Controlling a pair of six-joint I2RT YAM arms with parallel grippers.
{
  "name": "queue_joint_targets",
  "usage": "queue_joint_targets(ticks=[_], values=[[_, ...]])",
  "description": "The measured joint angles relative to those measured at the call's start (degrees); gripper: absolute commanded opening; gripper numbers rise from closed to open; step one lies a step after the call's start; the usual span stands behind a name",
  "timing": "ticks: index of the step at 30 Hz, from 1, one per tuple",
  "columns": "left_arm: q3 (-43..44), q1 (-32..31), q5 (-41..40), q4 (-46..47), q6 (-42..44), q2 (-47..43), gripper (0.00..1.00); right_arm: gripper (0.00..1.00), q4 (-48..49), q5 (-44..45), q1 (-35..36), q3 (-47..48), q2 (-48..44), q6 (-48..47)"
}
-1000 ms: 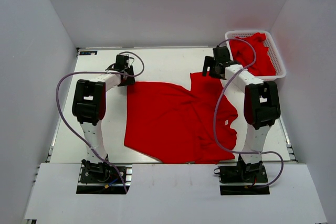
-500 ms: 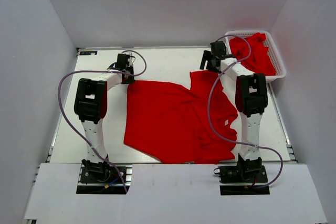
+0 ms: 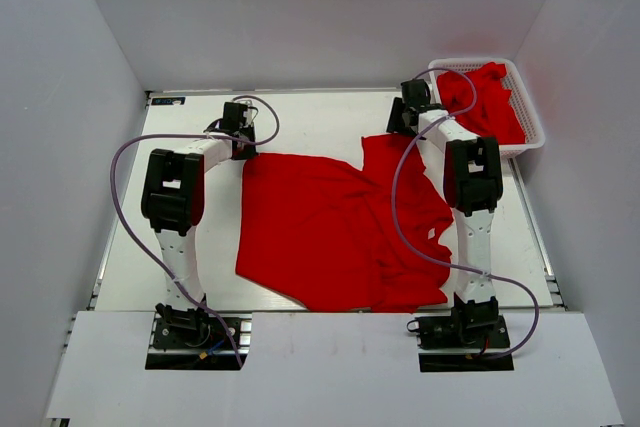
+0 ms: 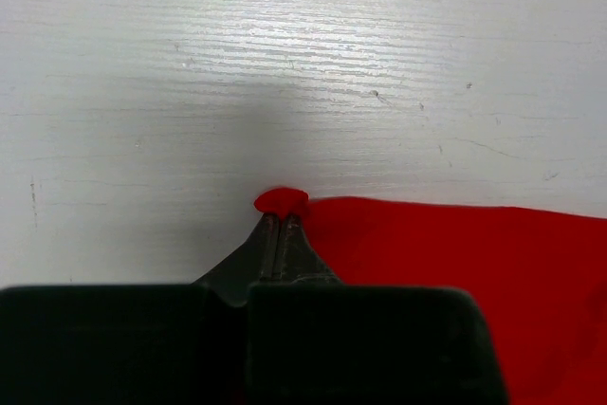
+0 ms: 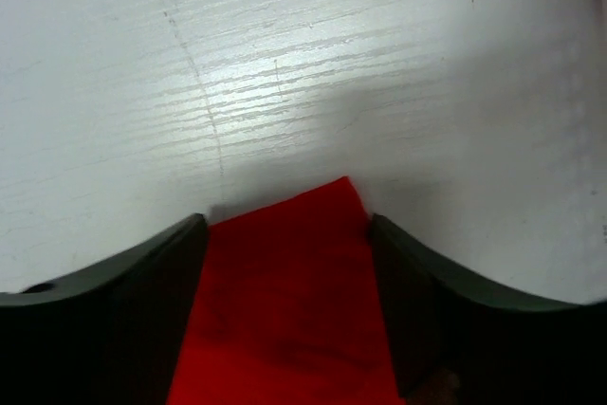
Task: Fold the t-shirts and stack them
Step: Flatten out the tshirt
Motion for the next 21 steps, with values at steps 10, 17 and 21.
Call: queue_joint_targets(ticks=[10, 17, 21], values=[[0.7, 0.1, 0.9, -1.2, -0.1, 0.0, 0.0, 0.0, 3.5, 0.3, 0.0, -4.8, -2.0, 0.4], [1.7, 0.0, 1.7, -4.0, 0.1, -0.3, 0.0, 0.0, 7.1, -0.8, 0.0, -9.0, -5.1, -2.7], [0.6, 0.0, 1.6, -3.9, 0.5, -4.2, 0.0, 0.0, 13.3, -0.7, 0.0, -18.6, -14.6, -5.8]])
